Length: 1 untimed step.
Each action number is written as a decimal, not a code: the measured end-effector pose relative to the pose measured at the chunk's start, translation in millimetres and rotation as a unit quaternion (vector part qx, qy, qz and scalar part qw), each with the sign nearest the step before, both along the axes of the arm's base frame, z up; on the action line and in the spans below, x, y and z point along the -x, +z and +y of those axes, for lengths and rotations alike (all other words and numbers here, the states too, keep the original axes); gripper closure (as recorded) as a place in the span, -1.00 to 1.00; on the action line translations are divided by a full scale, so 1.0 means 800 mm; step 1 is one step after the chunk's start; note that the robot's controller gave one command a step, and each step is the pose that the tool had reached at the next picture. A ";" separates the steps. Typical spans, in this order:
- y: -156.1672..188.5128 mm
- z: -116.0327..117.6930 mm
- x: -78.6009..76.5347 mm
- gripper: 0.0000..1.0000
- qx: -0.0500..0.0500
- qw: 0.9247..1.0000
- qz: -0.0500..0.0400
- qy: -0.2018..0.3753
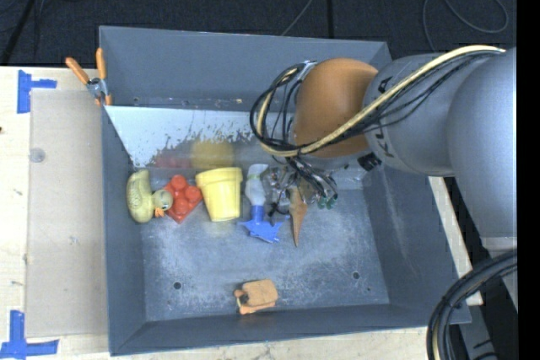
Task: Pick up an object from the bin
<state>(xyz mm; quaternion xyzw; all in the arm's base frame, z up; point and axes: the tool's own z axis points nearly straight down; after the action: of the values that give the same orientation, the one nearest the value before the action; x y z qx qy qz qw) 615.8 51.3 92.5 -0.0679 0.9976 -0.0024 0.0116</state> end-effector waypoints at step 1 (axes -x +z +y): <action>0.000 0.000 0.000 1.00 0.000 1.000 0.000 0.000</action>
Offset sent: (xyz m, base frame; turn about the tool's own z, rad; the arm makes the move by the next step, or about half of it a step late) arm -0.0195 -0.0014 0.0718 -0.0139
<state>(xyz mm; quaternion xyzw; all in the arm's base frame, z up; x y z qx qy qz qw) 615.8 51.3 92.4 -0.0676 0.9976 -0.0023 0.0116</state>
